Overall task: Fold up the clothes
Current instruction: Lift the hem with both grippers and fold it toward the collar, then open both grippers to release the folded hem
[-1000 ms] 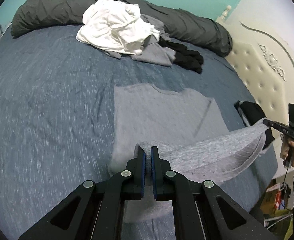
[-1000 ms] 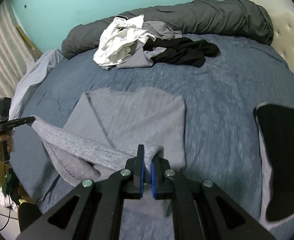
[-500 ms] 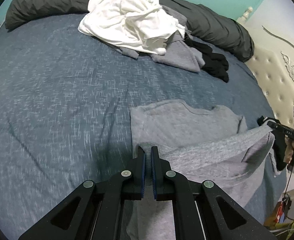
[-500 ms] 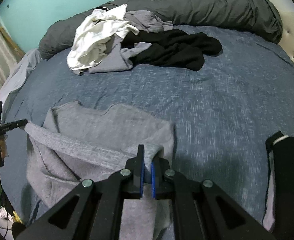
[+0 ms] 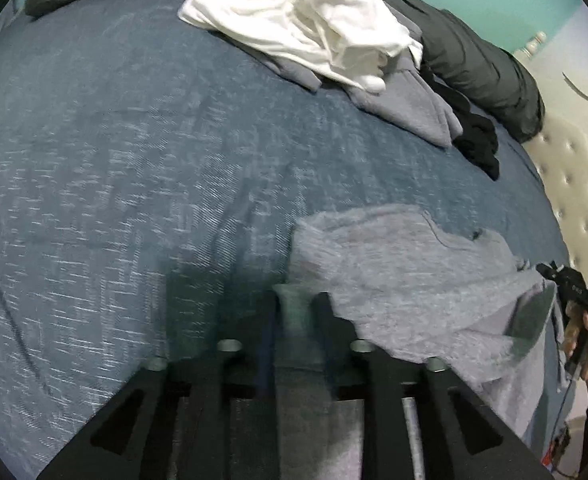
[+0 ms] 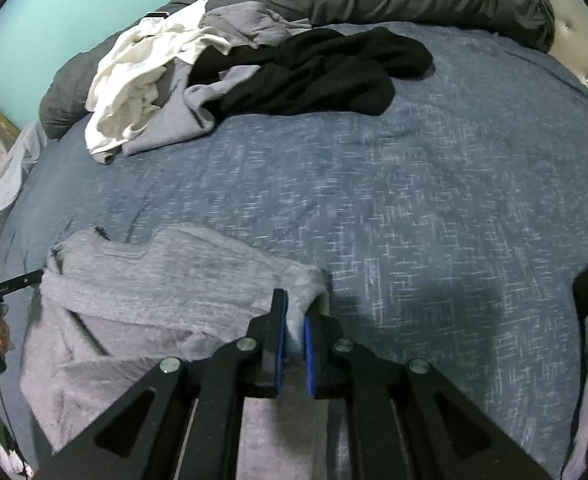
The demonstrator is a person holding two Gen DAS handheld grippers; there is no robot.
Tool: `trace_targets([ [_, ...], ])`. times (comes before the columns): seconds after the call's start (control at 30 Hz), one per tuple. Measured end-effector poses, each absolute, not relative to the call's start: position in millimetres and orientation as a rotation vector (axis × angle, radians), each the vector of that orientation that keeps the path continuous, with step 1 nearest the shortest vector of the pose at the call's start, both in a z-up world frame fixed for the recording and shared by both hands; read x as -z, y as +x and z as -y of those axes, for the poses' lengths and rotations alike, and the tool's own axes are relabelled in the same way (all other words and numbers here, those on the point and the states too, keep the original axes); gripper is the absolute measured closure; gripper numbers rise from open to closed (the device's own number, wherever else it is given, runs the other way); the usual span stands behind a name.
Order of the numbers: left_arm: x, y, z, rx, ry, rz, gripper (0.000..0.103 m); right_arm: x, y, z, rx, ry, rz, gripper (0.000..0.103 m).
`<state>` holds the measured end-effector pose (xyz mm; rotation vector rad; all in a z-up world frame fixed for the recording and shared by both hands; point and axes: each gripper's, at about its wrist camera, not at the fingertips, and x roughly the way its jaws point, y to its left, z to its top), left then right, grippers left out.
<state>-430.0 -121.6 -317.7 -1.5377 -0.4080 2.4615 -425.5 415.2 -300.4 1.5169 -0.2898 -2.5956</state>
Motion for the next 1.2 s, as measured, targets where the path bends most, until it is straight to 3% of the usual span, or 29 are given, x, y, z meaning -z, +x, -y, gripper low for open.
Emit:
trace_targets([
  [0.2, 285.8, -408.9, 133.7, -2.529, -1.413, 0.402, 0.06, 280.1, -412.7, -431.3, 2.642, 1.383, 0.377, 0.087],
  [0.23, 281.3, -402.7, 131.1, -2.534, -1.405, 0.355, 0.06, 275.7, -409.7, -434.8, 2.668, 1.37, 0.385, 0.078],
  [0.27, 279.6, -398.9, 130.1, -2.528, -1.404, 0.331, 0.06, 271.4, -406.7, -438.3, 2.695, 1.357, 0.392, 0.05],
  [0.3, 279.6, -394.1, 128.5, -2.517, -1.406, 0.312, 0.06, 267.9, -403.5, -444.8, 2.706, 1.34, 0.44, 0.032],
  [0.4, 280.9, -380.7, 122.6, -2.499, -1.411, 0.243, 0.06, 258.2, -392.8, -457.2, 2.732, 1.295, 0.512, 0.032],
  [0.63, 299.5, -361.9, 103.0, -2.494, -1.455, -0.052, 0.06, 262.1, -366.4, -429.0, 2.67, 1.295, 0.233, 0.032],
  [0.77, 310.8, -364.7, 96.9, -2.52, -1.475, -0.199, 0.052, 284.1, -356.2, -404.8, 2.598, 1.352, 0.071, 0.032],
  [1.2, 316.4, -411.3, 72.3, -2.573, -1.352, -0.347, 0.052, 324.2, -393.1, -388.1, 2.618, 1.436, 0.014, 0.036],
])
